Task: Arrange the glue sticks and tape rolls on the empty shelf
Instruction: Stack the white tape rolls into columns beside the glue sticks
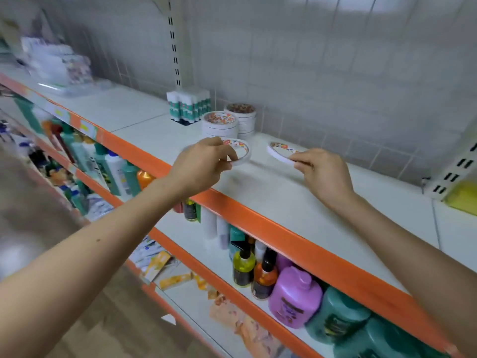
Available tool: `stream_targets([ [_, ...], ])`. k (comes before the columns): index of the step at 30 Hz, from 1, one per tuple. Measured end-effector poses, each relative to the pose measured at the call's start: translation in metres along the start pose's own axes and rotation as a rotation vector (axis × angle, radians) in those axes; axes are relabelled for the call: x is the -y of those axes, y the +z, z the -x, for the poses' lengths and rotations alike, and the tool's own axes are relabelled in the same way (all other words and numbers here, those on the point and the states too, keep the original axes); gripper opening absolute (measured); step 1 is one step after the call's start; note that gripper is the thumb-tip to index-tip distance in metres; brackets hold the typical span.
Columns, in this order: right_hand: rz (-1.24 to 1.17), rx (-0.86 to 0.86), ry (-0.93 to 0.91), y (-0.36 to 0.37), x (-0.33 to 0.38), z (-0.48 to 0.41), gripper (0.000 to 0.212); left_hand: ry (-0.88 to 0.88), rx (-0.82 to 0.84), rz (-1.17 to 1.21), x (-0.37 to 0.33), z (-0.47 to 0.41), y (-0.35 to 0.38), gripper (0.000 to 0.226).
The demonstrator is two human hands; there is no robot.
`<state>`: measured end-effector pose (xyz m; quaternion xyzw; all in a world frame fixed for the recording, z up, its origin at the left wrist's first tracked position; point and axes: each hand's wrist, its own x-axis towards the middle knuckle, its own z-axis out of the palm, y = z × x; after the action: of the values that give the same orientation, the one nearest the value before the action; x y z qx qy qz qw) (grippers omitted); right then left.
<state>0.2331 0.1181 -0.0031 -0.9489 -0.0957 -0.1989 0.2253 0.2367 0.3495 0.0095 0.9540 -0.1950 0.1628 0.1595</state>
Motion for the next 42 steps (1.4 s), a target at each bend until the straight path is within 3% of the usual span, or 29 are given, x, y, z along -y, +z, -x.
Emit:
stream_targets([
  [9, -0.036, -0.005, 0.014, 0.059, 0.059, -0.050, 0.023, 0.018, 0.073, 0.030, 0.094, -0.026, 0.005, 0.024],
  [15, 0.055, -0.051, 0.117, 0.084, 0.102, -0.058, 0.024, 0.284, 0.244, 0.150, 0.138, -0.044, 0.010, 0.026],
  [19, 0.111, -0.087, 0.183, 0.097, 0.127, -0.058, 0.024, 0.358, 0.308, 0.214, 0.156, -0.050, 0.016, 0.028],
  [30, 0.171, 0.004, 0.225, 0.123, 0.159, -0.061, 0.026, 0.252, 0.217, 0.397, 0.190, -0.065, 0.026, 0.040],
  [37, 0.199, 0.079, 0.168, 0.140, 0.167, -0.066, 0.029, 0.198, 0.339, 0.446, 0.193, -0.071, 0.026, 0.076],
  [42, 0.189, 0.098, 0.123, 0.144, 0.169, -0.067, 0.029, 0.170, 0.400, 0.435, 0.192, -0.073, 0.022, 0.089],
])
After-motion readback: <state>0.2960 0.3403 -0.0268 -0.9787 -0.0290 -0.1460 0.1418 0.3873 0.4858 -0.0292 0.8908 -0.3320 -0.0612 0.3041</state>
